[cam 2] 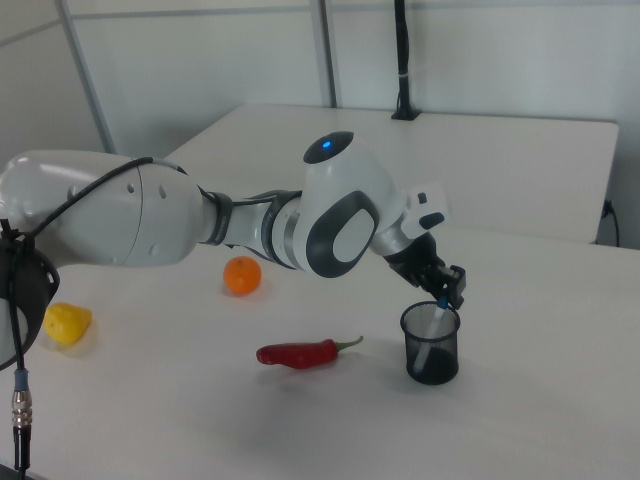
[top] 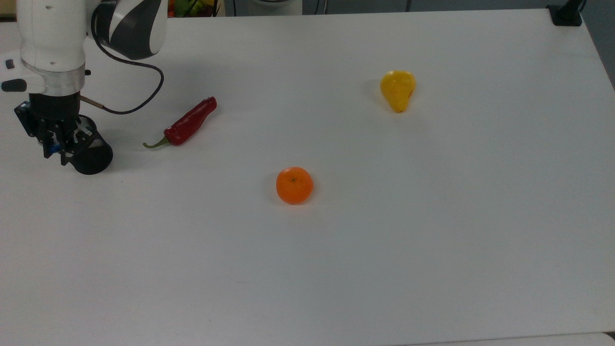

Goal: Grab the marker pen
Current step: 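Close the gripper on the blue-capped marker's top end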

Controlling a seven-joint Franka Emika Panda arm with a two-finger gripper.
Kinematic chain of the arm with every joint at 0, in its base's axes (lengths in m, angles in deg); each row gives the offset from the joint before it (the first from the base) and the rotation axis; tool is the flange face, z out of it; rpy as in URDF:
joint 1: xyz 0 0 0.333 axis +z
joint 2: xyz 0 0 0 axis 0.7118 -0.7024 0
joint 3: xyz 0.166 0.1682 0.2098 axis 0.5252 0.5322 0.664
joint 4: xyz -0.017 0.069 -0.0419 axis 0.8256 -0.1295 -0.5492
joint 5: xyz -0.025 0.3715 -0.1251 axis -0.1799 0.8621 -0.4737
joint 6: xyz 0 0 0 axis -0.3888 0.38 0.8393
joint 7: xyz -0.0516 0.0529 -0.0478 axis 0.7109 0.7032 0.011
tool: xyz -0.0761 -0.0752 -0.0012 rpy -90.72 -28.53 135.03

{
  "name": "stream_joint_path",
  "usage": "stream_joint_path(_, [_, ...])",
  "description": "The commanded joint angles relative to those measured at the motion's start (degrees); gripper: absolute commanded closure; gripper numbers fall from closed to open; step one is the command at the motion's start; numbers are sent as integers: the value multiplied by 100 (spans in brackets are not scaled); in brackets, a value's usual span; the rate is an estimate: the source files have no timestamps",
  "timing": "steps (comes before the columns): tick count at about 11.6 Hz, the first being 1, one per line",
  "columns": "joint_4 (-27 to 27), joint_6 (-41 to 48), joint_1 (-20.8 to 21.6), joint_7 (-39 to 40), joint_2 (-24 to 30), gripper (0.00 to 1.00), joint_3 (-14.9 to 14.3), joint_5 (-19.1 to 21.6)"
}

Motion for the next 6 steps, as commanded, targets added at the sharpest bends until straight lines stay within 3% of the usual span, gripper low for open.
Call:
stream_joint_path(1, [-150,-128,0,-128,106,86,-60,-142])
stream_joint_path(2, [-150,-128,-9,-128,115,94,-51,-142])
stream_joint_path(6, [-167,-111,-70,-128,360,94,-51,-134])
